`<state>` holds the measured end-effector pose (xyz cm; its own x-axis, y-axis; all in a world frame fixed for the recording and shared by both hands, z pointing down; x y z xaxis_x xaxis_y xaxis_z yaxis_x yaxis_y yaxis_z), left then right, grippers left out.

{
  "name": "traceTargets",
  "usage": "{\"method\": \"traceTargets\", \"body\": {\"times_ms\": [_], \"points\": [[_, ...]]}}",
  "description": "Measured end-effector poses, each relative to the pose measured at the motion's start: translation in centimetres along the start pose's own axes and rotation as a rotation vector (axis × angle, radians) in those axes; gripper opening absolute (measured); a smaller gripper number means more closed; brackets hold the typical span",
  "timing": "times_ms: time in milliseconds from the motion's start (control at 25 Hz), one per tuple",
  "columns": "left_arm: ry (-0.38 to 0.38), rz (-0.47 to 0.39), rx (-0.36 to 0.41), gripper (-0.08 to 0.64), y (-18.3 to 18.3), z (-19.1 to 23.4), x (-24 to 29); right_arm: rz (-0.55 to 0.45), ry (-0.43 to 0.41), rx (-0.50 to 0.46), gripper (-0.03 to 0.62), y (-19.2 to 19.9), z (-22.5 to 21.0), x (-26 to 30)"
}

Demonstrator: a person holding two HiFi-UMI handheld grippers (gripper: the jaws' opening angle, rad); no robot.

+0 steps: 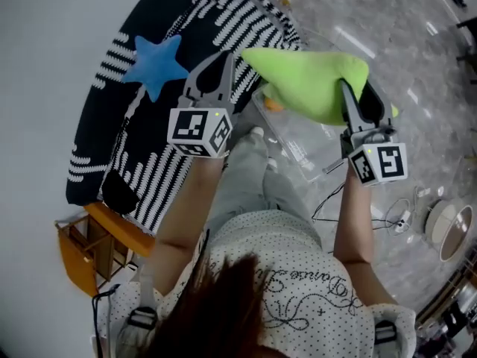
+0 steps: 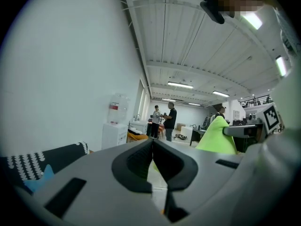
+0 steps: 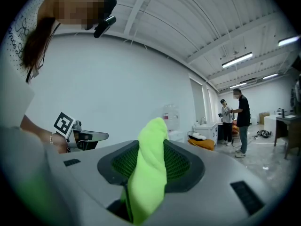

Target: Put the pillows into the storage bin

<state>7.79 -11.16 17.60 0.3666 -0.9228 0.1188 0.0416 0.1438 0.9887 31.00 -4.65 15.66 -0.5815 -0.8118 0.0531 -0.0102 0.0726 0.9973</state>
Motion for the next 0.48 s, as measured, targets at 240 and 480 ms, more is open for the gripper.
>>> {"method": "traceTargets", "body": {"times_ms": [240, 480], "points": [[0.144, 0.039, 0.019, 0.005, 1.5, -1.4, 8.0, 0.064, 0.081, 0.008, 0.164, 2.9, -4.9, 2.3], [0.217, 0.079, 0.031, 0.003, 3.7, -1.8, 14.4, 0.124, 0.140, 0.013, 0.165, 6.6, -9.8, 4.1]]}}
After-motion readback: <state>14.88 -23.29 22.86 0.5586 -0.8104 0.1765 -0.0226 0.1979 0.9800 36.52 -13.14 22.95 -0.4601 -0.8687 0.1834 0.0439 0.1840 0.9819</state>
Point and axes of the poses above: the fingertips, and each gripper's own axes: x forward along the fingers, z to its left, y out of its underside, the point moved 1 cm from there along -x, backward along the fingers, and after that the axes turned 10 degrees about -y, right-handed, at the moved point
